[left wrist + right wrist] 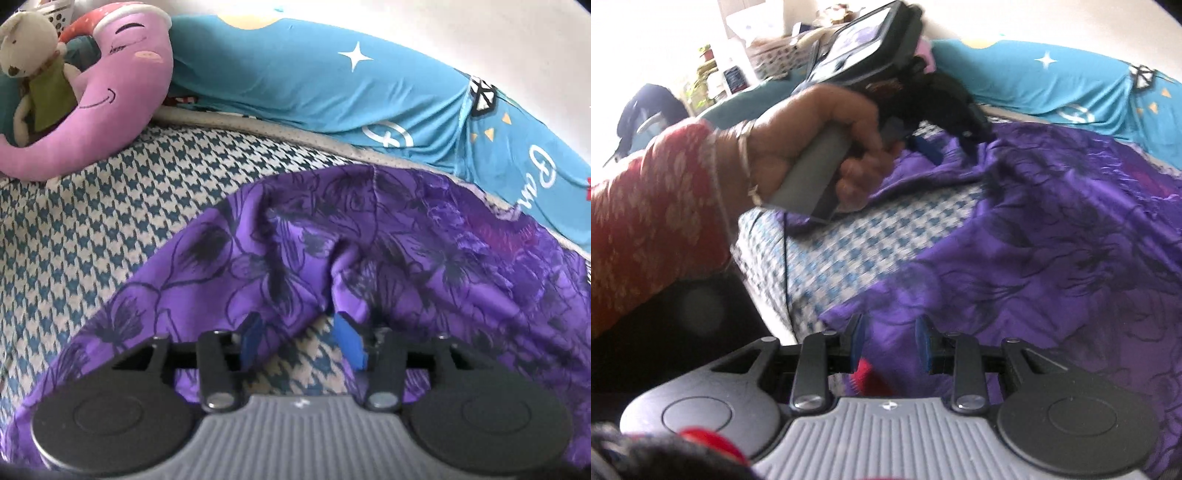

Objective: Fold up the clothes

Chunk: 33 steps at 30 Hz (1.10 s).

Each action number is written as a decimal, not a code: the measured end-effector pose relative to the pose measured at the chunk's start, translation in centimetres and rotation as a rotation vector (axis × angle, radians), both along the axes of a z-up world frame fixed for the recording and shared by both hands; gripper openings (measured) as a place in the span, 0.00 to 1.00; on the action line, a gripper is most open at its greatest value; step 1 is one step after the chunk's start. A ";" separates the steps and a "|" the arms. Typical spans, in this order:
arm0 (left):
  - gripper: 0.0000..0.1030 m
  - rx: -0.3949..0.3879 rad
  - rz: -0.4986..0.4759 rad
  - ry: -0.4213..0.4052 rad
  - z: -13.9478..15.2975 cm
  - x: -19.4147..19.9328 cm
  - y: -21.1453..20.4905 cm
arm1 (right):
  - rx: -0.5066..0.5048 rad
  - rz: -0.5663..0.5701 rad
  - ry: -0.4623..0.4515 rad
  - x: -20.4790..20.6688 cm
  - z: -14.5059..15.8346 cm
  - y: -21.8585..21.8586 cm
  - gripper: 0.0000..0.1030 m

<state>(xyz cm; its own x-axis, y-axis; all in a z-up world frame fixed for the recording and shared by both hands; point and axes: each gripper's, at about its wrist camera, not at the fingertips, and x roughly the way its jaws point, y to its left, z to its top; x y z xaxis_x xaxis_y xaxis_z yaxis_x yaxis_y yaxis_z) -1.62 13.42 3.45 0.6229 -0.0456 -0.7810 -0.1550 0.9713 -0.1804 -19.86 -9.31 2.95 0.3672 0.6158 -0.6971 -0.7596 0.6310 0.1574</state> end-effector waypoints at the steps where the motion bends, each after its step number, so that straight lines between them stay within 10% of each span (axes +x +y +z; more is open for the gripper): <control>1: 0.51 -0.009 -0.007 0.003 0.1 -0.3 0.0 | -0.005 0.015 -0.008 -0.4 -0.1 0.3 0.29; 13: 0.81 -0.034 -0.020 0.014 -0.2 -5.1 0.7 | -0.155 0.094 -0.268 -4.2 -1.3 3.9 0.30; 26: 0.83 -0.100 0.049 0.013 -0.8 -8.8 3.2 | -0.302 0.146 -0.471 -5.0 -4.0 6.6 0.29; 33: 0.84 -0.139 0.067 0.015 -1.3 -10.6 3.9 | -0.208 0.093 -0.418 -4.4 -2.6 5.8 0.05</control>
